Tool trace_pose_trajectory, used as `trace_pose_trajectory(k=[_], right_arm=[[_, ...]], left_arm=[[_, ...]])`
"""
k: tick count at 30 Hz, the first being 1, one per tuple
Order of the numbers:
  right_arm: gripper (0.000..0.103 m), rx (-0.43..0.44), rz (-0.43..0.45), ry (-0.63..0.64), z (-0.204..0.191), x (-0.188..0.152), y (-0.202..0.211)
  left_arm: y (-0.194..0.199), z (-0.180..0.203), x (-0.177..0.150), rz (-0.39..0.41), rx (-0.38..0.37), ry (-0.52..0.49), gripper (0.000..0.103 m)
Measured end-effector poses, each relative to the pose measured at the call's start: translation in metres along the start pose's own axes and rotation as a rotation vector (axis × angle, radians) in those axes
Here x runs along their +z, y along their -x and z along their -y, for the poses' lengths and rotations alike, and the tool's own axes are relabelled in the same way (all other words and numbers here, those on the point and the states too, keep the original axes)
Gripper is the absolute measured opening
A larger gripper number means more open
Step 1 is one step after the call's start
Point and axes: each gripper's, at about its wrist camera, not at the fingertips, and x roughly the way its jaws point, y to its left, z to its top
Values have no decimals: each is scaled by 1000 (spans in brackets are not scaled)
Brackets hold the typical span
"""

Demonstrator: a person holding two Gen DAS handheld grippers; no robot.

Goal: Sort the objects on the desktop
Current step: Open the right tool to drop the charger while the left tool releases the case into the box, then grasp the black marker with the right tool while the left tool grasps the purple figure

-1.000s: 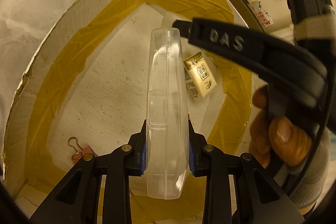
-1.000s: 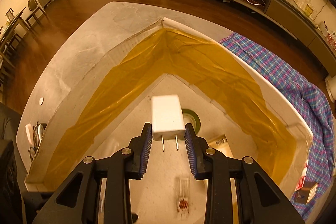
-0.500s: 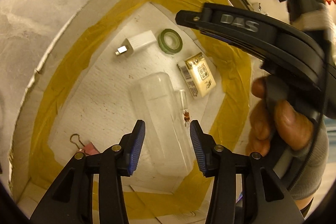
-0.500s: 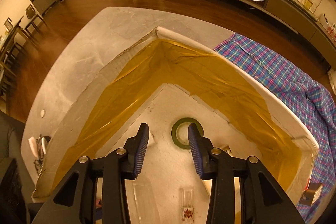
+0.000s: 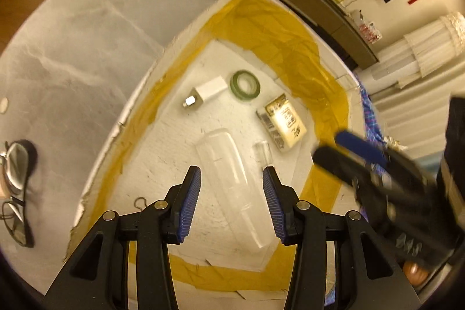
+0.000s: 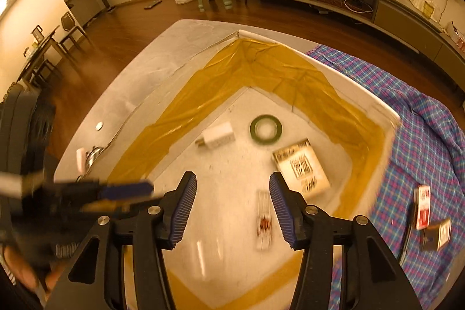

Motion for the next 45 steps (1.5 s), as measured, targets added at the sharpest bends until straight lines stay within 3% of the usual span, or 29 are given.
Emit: trace_pose_trajectory(k=[6,14,23,27,40,45], right_arm=[[57,19,96,15,3,-35,41],[58,54,140,64,0,-72,59],[59,92,181,63,16,-97,71],[59,95,191,46,25,-102,78],[61,103,212,31,45,-120,87],[62,114,216,-10,63,-126,85]], left_arm=[[14,8,-1,60,41,-21,47],[19,26,-20,81,67,-56,47],[18,62,-57,148,221,-208,47],[19,73,-67,181,252,-257,47],[26,88,-101,215,224,-283,47],[31,116,-114,215,160,-330,47]])
